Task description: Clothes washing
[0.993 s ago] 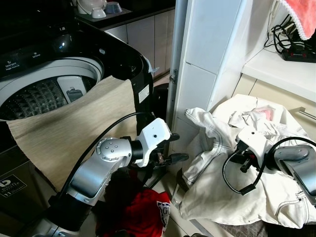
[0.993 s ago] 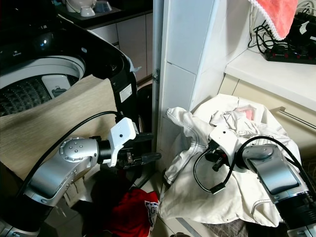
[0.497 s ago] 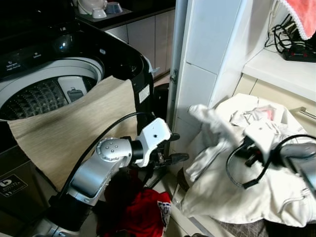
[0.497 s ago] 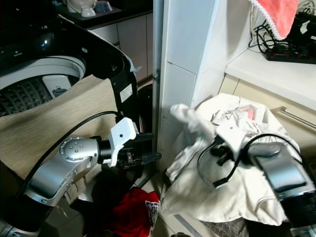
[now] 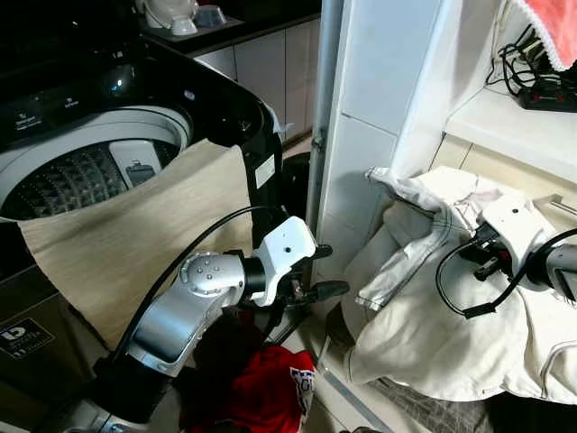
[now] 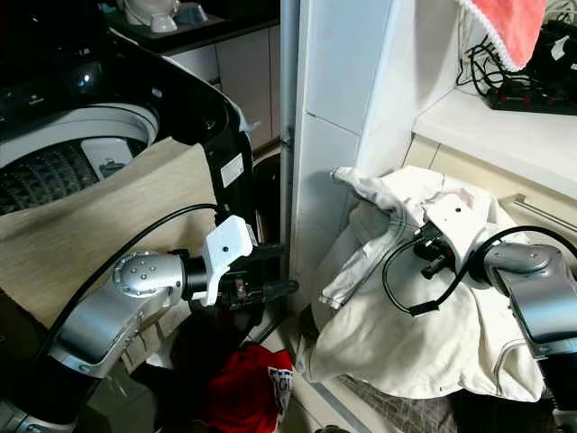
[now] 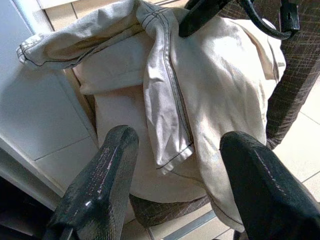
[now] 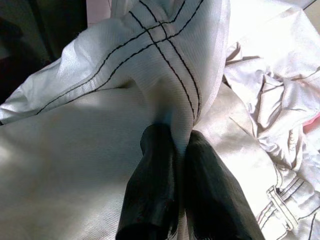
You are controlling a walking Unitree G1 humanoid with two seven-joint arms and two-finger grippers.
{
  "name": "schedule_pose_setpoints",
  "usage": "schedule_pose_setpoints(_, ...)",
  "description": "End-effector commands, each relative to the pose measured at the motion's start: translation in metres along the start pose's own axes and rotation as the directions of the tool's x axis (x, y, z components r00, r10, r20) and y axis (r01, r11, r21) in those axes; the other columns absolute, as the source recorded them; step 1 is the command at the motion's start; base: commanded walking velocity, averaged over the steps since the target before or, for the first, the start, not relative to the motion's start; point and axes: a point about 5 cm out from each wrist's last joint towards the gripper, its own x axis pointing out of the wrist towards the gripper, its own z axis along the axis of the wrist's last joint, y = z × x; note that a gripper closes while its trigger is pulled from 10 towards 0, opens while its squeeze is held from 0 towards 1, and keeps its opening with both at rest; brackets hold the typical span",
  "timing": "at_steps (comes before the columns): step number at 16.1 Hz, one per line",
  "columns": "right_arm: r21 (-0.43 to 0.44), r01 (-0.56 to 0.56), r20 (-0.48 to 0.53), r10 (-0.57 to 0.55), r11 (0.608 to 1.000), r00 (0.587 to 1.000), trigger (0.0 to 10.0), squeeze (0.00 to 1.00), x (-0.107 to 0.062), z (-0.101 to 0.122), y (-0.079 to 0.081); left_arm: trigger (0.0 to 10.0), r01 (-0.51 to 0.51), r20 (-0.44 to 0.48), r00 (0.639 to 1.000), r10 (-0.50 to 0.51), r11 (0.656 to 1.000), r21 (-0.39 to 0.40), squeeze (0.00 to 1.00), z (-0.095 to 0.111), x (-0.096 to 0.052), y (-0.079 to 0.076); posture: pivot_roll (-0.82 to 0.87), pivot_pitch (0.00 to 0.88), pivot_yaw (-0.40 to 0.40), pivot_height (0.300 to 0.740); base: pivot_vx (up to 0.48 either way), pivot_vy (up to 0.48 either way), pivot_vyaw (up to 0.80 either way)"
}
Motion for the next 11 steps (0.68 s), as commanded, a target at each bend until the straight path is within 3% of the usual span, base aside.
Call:
schedule_pose_setpoints(1,-0.043,0.150,0.099,-0.145,0.988,0.984,0.0,0.00,-0.021,0.025,-0.024,10.0,-0.001,-0.006,1.000,0.001,1.000,0.025,0.00,0.003,0.001,0.001,-0.16,0.000,0.033,0.740,0.000,0.000,0.00)
schedule_pose_setpoints(7,0.010,0.196,0.149,-0.196,0.980,0.969,0.0,0.00,-0.029,0.032,-0.029,10.0,-0.002,-0.020,1.000,0.003,0.999,0.035,0.00,0.001,0.000,0.001,-0.15,0.000,0.029,0.740,0.000,0.000,0.00)
schedule_pose_setpoints(8,0.007,0.199,0.122,-0.198,0.980,0.973,10.0,0.00,-0.026,0.026,-0.028,10.0,0.000,-0.020,1.000,0.001,0.999,0.037,0.00,0.001,0.000,0.000,-0.16,0.000,0.030,0.740,0.000,0.000,0.00)
schedule_pose_setpoints(9,-0.019,0.195,0.081,-0.193,0.981,0.978,10.0,0.00,-0.024,0.017,-0.026,10.0,0.002,-0.019,1.000,-0.001,0.999,0.037,0.00,0.001,0.001,0.000,-0.16,0.000,0.030,0.740,0.000,0.000,0.00)
schedule_pose_setpoints(10,-0.026,0.191,0.061,-0.190,0.981,0.980,10.0,1.00,-0.023,0.013,-0.024,10.0,0.004,-0.018,1.000,-0.003,0.999,0.038,0.00,0.001,0.001,-0.001,-0.16,0.000,0.030,0.740,0.000,0.000,0.00)
schedule_pose_setpoints(11,-0.012,0.192,0.060,-0.191,0.981,0.980,10.0,1.00,-0.022,0.011,-0.023,10.0,0.004,-0.018,1.000,-0.004,0.999,0.038,0.00,0.001,0.001,0.000,-0.16,0.000,0.030,0.740,0.000,0.000,0.00)
